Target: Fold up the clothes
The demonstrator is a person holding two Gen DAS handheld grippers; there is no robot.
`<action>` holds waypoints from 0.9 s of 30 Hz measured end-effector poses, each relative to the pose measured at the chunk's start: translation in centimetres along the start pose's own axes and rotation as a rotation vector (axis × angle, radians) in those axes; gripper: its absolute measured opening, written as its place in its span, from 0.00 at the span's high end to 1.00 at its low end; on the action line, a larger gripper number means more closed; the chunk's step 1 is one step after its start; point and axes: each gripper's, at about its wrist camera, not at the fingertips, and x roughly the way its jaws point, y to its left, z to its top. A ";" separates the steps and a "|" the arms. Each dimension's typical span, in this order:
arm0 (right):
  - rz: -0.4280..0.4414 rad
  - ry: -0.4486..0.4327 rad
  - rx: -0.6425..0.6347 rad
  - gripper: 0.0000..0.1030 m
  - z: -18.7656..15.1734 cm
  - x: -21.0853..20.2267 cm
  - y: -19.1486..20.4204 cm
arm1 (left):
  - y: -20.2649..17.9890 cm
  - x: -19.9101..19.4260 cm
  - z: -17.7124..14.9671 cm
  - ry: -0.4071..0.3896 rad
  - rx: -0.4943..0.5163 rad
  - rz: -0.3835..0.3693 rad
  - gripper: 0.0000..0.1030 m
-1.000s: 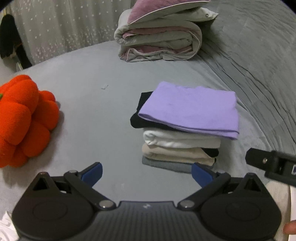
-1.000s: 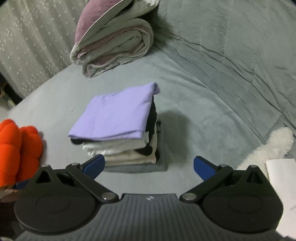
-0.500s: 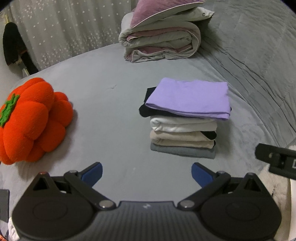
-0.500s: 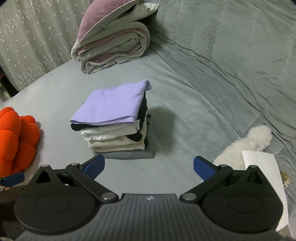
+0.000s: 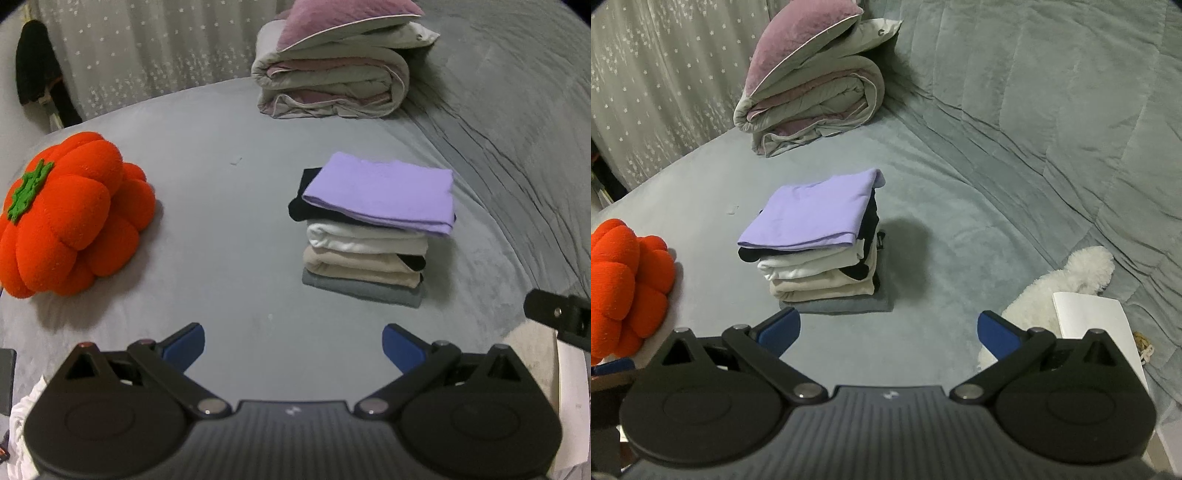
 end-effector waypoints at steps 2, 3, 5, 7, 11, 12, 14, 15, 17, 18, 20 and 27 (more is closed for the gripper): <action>-0.001 0.000 0.000 0.00 -0.1 -0.1 0.0 | -0.1 -0.1 -0.2 -0.001 0.008 -0.002 0.01; -0.002 -0.001 0.001 0.00 -0.1 -0.2 0.0 | -0.1 -0.2 -0.3 -0.001 0.012 -0.004 0.01; -0.007 -0.003 0.002 0.00 -0.3 -0.4 0.0 | -0.2 -0.3 -0.5 0.001 0.013 -0.008 0.01; -0.016 -0.003 0.002 0.00 -0.4 -0.5 0.0 | -0.2 -0.3 -0.6 0.003 0.013 -0.013 0.01; -0.024 -0.009 0.004 0.00 -0.7 -1.1 -0.1 | -0.1 -0.6 -0.7 -0.002 0.011 -0.017 0.01; -0.026 -0.011 0.004 0.00 -0.7 -1.3 -0.2 | 0.0 -0.7 -0.7 -0.003 0.009 -0.018 0.01; -0.030 -0.015 0.006 0.00 -0.8 -1.6 -0.3 | 0.0 -0.8 -0.7 -0.005 0.008 -0.020 0.01; -0.032 -0.017 0.008 0.00 -0.8 -1.7 -0.4 | 0.0 -0.9 -0.8 -0.006 0.009 -0.021 0.01; -0.031 -0.017 0.012 0.00 -0.9 -1.8 -0.5 | -0.1 -1.1 -0.8 -0.009 0.011 -0.020 0.01; -0.031 -0.017 0.012 0.00 -0.9 -1.8 -0.5 | -0.2 -1.1 -0.8 -0.010 0.012 -0.020 0.01; -0.030 -0.015 0.012 0.00 -0.9 -1.9 -0.4 | -0.3 -1.2 -0.9 -0.012 0.013 -0.019 0.01; -0.028 -0.015 0.007 0.00 -1.1 -2.3 -0.3 | -0.5 -1.4 -1.1 -0.011 0.022 -0.024 0.01</action>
